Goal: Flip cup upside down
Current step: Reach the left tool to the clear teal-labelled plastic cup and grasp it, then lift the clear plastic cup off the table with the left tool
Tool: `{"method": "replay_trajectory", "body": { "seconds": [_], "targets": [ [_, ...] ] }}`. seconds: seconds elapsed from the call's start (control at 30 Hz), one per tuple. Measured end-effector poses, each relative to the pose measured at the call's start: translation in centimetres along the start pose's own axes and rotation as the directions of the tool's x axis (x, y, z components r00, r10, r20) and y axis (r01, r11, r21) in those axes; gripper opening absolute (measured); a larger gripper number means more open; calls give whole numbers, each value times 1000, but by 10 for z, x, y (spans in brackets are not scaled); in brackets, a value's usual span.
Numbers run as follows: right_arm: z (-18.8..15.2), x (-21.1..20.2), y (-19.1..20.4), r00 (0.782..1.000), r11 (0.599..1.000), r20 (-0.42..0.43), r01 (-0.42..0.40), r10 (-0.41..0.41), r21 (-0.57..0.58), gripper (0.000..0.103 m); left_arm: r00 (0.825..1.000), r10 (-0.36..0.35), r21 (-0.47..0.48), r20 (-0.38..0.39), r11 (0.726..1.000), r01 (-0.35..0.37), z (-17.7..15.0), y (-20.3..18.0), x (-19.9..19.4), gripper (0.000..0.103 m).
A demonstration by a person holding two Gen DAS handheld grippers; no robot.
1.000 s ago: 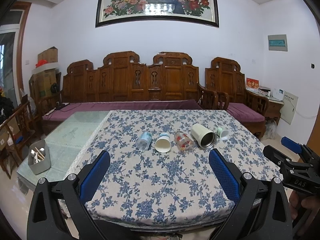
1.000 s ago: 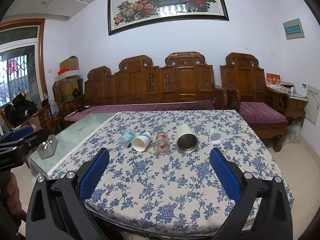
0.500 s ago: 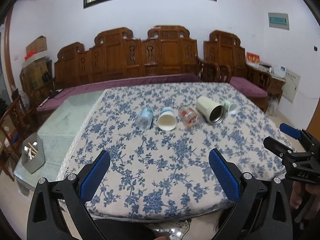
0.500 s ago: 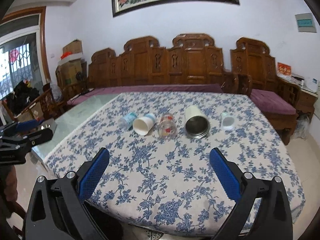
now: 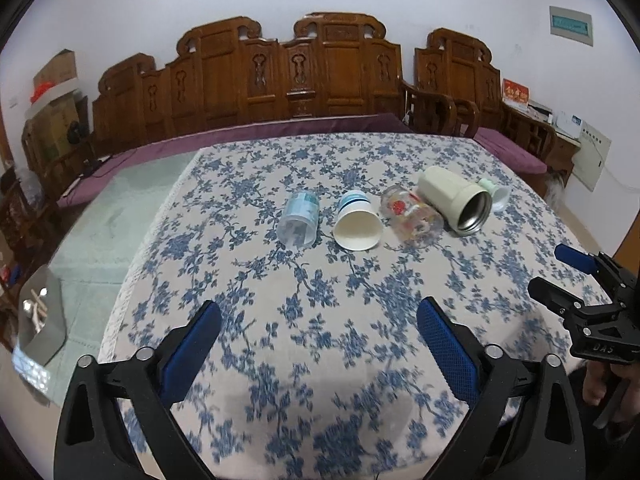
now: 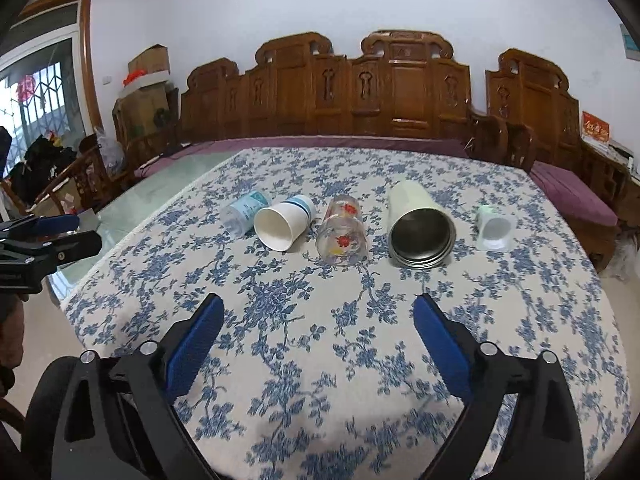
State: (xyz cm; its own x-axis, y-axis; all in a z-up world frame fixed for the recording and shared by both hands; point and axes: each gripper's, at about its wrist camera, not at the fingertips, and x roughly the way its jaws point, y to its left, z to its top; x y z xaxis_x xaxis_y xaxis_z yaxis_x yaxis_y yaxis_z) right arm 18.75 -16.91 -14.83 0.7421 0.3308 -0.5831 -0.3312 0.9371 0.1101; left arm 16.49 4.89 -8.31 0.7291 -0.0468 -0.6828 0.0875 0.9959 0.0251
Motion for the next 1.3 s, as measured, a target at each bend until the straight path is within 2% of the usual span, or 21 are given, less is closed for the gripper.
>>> {"method": "replay_trajectory", "body": {
  "seconds": [0.2, 0.37, 0.5, 0.7, 0.9, 1.0, 1.1, 1.17, 1.3],
  "targets": [
    [5, 35, 2, 1000, 1000, -22, -19, 19, 2, 87, 999, -27, -7, -47, 1000, 27, 9, 9, 46, 82],
    [9, 65, 9, 998, 999, -54, -40, 40, -12, 84, 995, -53, -25, -86, 998, 51, 35, 20, 92, 80],
    [12, 83, 13, 996, 998, -72, -56, 56, -3, 83, 988, -70, -34, -141, 997, 66, 56, 30, 129, 66],
    [13, 94, 18, 993, 996, -78, -88, 89, 14, 83, 979, -56, -18, -198, 998, 53, 85, 36, 177, 65],
    [-1, 93, 19, 990, 995, -99, -100, 101, 17, 83, 967, -30, -4, -255, 1000, 30, 109, 36, 221, 65],
    [-8, 92, 17, 990, 996, -103, -91, 91, 5, 83, 953, -42, -10, -302, 999, 41, 113, 34, 243, 64],
    [-14, 92, 10, 989, 996, -116, -87, 88, 17, 83, 938, -10, 7, -346, 1000, 13, 111, 31, 260, 63],
    [-17, 94, 4, 990, 998, -124, -68, 69, 15, 83, 925, 10, 9, -380, 1000, -7, 106, 29, 268, 54],
    [-19, 94, -8, 991, 998, -126, -47, 52, 42, 83, 930, -4, -7, -368, 1000, 1, 102, 27, 260, 53]
  ]
}}
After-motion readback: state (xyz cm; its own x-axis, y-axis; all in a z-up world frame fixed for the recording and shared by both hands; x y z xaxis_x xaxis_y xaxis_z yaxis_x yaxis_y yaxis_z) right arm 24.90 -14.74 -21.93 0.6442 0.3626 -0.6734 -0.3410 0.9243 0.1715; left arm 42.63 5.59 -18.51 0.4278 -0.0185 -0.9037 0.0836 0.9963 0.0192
